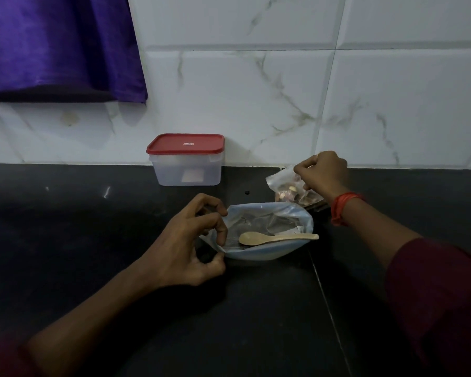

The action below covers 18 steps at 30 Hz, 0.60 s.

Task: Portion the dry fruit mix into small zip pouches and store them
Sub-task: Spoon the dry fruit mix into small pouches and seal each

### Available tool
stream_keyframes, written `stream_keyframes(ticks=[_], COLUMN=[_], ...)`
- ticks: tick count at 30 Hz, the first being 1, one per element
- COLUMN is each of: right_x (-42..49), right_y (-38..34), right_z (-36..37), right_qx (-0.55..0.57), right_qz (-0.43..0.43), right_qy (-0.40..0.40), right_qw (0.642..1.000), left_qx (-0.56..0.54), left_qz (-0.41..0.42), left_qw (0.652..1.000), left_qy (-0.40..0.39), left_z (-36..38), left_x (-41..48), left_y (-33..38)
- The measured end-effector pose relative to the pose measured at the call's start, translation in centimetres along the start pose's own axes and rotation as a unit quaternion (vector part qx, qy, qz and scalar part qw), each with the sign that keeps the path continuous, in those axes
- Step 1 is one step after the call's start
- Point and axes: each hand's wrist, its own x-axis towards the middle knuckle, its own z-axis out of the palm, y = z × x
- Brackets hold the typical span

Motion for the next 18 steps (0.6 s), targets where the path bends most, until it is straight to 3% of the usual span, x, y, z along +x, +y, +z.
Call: stream_keyframes(ticks=[4, 10, 15, 18], right_x=[-0.1, -1.7, -6.4, -9.2], right_y=[0.6, 0.2, -1.7, -2.4], right_z=[0.2, -0.9, -3.8, -5.7], right_qx=[-0.110, -0.077, -0.051, -0.151], right_qz=[-0.065, -0.111, -0.237, -0.322], right_qy=[0.052, 0.047, -0.047, -0.129], right_qw=[0.990, 0.990, 0.969, 0.926], left_qx=[-0.004, 0.003, 0.002, 0.009], left_qz=[0.000, 0.001, -0.002, -0.004], left_qw=[1.000, 1.000, 1.000, 1.000], left_qy=[0.002, 0.009, 0.013, 0.012], left_z=[0.1, 0.0, 0.2, 0.4], left_x=[0.0, 0.0, 0.0, -0.2], left_y=[-0.1, -0.6, -0.9, -0.9])
